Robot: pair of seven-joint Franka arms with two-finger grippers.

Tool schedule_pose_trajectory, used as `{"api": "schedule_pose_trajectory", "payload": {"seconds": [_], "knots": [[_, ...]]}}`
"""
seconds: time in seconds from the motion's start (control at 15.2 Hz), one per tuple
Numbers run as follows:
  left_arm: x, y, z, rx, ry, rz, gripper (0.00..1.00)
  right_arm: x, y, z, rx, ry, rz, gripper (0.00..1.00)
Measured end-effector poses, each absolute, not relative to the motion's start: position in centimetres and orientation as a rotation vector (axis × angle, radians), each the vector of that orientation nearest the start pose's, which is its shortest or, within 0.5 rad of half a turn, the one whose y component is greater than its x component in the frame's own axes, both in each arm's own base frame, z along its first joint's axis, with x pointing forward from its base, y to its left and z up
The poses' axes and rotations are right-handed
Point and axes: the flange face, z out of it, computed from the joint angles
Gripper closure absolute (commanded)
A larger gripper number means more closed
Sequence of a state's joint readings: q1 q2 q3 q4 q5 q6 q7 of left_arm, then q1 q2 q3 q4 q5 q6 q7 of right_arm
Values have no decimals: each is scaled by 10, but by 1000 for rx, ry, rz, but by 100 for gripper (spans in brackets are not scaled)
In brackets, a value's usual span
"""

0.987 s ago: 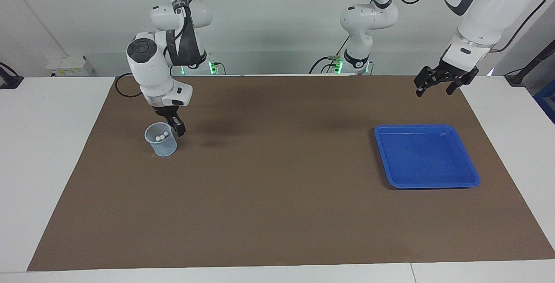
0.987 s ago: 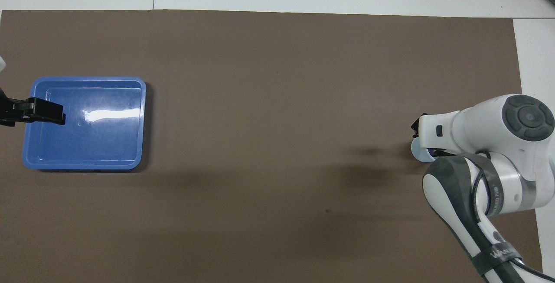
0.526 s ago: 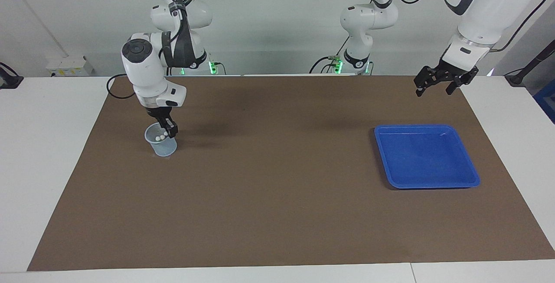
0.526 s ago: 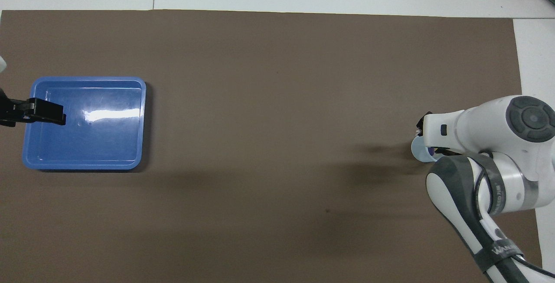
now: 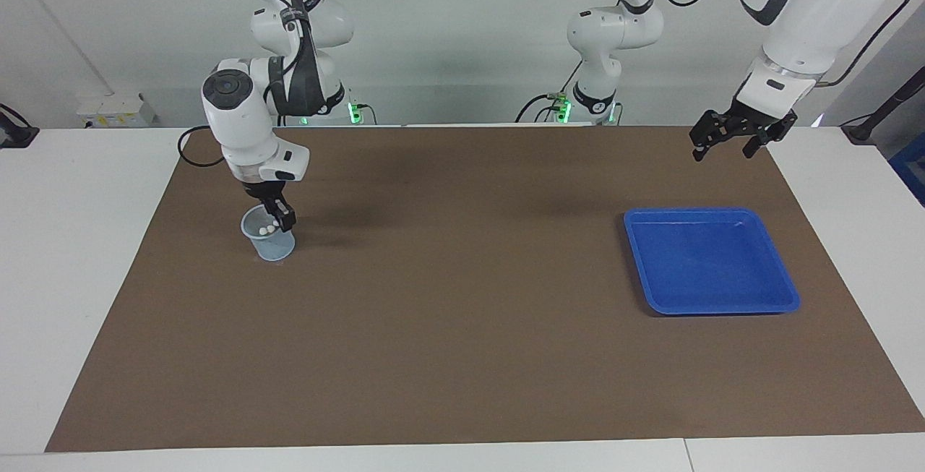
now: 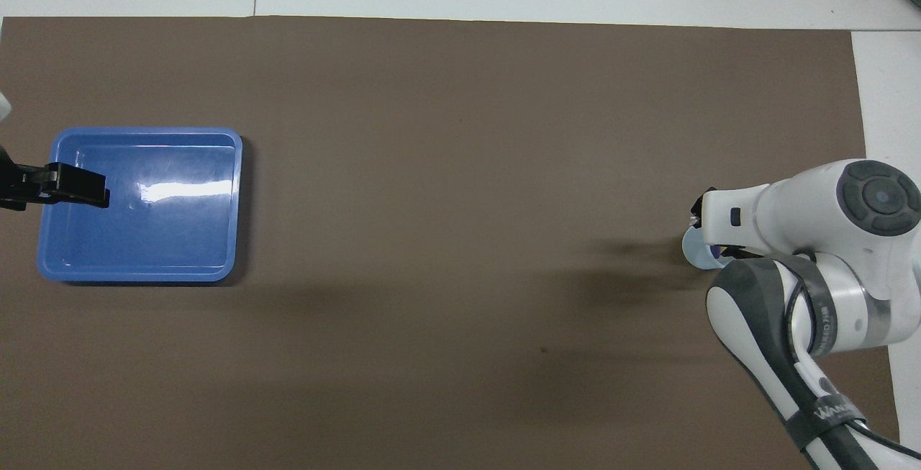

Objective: Right arm passes pens to left for tray arrangement
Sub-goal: 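Grasp the purple pen from the white cup with the right gripper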

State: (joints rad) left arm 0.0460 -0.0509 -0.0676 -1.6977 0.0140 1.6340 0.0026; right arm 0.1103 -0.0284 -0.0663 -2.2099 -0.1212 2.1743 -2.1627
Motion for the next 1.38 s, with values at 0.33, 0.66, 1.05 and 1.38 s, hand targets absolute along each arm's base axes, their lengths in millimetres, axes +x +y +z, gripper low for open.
{"api": "schedule_pose_trajectory", "payload": {"seconds": [0.33, 0.66, 1.05, 1.38], "knots": [[542, -11, 598, -3124, 39, 20, 0, 522, 16, 387, 1300, 2803, -129, 46], [542, -13, 596, -3137, 38, 26, 0, 521, 12, 386, 1311, 2798, -128, 60], [541, -13, 595, -3140, 38, 30, 0, 522, 12, 393, 1306, 2787, -121, 100], [541, -13, 594, -3141, 38, 33, 0, 521, -1, 399, 1402, 2781, -161, 100]]}}
